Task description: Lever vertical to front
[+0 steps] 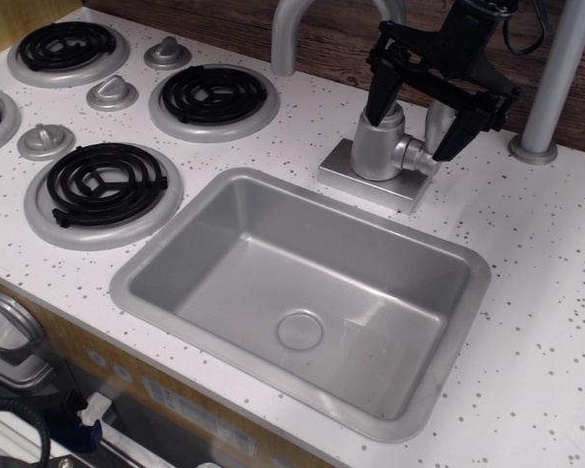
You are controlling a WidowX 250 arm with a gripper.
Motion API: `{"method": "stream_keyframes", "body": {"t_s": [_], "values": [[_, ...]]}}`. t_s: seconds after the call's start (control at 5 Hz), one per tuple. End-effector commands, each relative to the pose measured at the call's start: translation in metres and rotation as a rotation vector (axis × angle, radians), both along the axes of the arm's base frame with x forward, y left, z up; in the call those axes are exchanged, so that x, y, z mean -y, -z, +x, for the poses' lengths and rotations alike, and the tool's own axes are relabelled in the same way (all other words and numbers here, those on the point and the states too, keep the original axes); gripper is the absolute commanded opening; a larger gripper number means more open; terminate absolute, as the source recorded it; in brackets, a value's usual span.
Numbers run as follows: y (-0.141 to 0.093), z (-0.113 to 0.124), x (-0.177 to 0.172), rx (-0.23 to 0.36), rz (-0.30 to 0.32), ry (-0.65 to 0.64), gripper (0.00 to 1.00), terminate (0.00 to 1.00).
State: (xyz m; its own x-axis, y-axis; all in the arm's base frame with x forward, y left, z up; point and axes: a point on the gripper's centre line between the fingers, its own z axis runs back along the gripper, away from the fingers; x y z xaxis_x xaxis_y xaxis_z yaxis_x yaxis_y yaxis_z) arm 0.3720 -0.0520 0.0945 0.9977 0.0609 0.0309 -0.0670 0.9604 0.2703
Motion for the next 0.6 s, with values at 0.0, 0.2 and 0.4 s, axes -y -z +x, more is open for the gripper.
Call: {"method": "stream_keyframes", "body": {"t_s": [0.0,0.2,0.4], "values": [[0.000,0.000,0.000,0.000,0.000,0.000,1.00,0.00],[-0.010,0.005,0.002,0.053,-0.006,-0.006,1.00,0.00],[-0.015,0.007,0.007,0.108,-0.023,-0.015,1.00,0.00]]}}
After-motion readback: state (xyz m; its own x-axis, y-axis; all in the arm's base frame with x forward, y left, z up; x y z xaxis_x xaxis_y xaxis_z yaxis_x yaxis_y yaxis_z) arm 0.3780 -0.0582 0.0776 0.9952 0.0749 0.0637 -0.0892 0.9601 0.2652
